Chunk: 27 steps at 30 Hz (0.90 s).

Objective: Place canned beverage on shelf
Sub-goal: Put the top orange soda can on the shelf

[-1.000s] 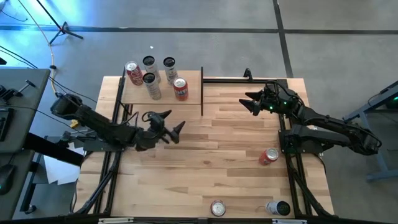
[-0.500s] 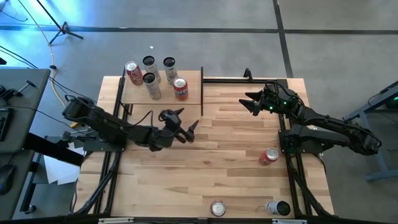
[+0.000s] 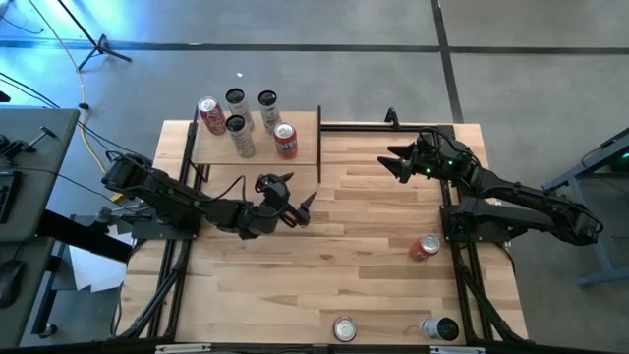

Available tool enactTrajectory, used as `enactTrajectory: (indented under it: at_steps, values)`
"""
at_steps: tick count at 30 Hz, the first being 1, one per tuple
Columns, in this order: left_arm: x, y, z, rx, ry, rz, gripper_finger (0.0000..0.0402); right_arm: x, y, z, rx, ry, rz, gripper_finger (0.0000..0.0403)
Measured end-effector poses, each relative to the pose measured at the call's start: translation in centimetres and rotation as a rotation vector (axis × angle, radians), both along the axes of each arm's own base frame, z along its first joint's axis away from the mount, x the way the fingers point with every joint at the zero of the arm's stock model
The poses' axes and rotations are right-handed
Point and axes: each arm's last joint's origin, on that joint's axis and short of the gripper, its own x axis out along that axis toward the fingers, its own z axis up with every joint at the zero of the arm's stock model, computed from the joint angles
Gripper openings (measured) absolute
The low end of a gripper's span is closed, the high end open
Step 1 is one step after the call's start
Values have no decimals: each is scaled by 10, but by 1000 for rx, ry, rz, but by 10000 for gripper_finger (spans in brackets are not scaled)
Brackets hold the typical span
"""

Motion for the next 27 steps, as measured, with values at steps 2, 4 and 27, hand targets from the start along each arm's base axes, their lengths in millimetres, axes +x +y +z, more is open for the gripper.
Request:
enactTrajectory:
  at_steps: [2,4,27]
  values:
    - [-1,1,-1,-14,-22,44,400,0,0,0,0,0,0,393]
    - [-1,1,-1,-34,-49,56,400,0,0,0,0,0,0,393]
    - [-8,-2,-1,-196,-432,322,400,0,0,0,0,0,0,393]
